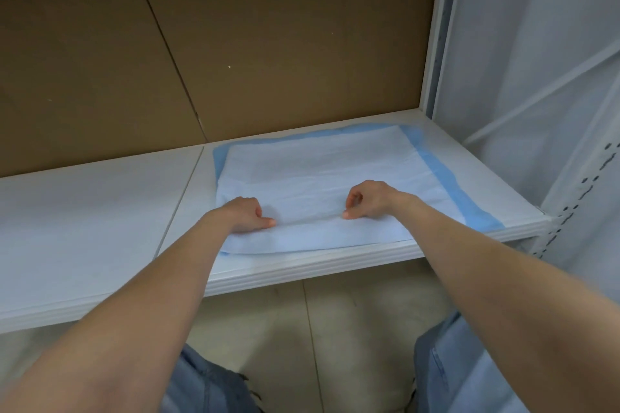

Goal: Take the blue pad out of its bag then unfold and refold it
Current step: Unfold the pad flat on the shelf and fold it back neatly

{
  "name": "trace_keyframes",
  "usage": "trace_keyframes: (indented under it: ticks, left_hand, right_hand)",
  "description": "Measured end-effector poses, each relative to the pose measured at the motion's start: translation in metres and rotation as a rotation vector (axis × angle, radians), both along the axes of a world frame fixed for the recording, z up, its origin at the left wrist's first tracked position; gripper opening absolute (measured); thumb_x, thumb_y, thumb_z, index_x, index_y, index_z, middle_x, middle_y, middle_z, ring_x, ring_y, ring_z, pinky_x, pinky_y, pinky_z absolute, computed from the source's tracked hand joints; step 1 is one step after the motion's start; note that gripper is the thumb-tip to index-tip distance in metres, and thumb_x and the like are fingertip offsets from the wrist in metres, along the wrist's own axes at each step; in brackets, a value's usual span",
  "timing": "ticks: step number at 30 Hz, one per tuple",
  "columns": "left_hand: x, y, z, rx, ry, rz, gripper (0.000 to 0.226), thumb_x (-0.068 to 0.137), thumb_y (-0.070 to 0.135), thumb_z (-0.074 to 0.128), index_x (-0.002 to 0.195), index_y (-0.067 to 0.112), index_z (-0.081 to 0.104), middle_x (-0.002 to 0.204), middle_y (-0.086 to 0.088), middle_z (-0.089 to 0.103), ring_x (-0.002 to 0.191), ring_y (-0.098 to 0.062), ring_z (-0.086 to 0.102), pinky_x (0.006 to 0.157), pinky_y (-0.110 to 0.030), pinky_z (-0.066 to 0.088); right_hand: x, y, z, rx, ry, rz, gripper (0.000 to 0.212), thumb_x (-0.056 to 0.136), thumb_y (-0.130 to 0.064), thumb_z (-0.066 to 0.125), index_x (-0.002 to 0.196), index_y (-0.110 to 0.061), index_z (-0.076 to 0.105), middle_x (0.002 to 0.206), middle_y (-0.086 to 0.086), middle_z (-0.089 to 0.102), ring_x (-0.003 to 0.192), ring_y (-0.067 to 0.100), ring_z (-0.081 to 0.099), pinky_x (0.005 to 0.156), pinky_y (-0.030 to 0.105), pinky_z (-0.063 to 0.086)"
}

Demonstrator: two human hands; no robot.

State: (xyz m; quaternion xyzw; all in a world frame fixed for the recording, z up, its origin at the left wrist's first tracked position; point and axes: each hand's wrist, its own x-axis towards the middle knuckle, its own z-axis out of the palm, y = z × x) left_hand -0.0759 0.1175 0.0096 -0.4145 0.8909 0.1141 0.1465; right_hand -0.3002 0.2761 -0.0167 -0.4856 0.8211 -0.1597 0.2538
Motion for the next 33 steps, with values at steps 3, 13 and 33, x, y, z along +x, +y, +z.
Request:
trace_keyframes:
  ticks: [3,13,33]
  left_hand:
    - [0.000,0.005,0.011,0.144,-0.039,-0.046,0.061,0.076,0.060,0.066,0.119,0.019,0.051,0.122,0.001,0.051,0.110,-0.018,0.049,0.095,-0.031,0.042]
    - [0.022,0.005,0.001,-0.151,0.052,-0.169,0.015,0.085,0.032,0.062,0.094,0.025,0.053,0.100,0.003,0.056,0.086,-0.016,0.049,0.070,-0.027,0.038]
    - [0.011,0.004,-0.009,0.193,0.253,-0.089,0.028,0.074,0.040,0.077,0.090,0.025,0.061,0.088,0.010,0.058,0.085,-0.011,0.055,0.078,-0.023,0.044]
  right_hand:
    - [-0.003,0.009,0.014,0.083,-0.051,0.049,0.040,0.072,-0.048,0.078,0.100,-0.025,0.061,0.105,-0.010,0.052,0.105,0.016,0.052,0.095,0.032,0.045]
    - [0.009,0.019,0.017,-0.038,0.164,0.078,0.008,0.084,-0.012,0.067,0.080,-0.016,0.061,0.077,-0.009,0.056,0.079,0.014,0.054,0.060,0.019,0.042]
    - [-0.008,0.016,0.014,0.189,0.264,-0.010,0.008,0.095,-0.018,0.050,0.095,-0.020,0.057,0.102,-0.001,0.055,0.093,0.019,0.052,0.080,0.027,0.042]
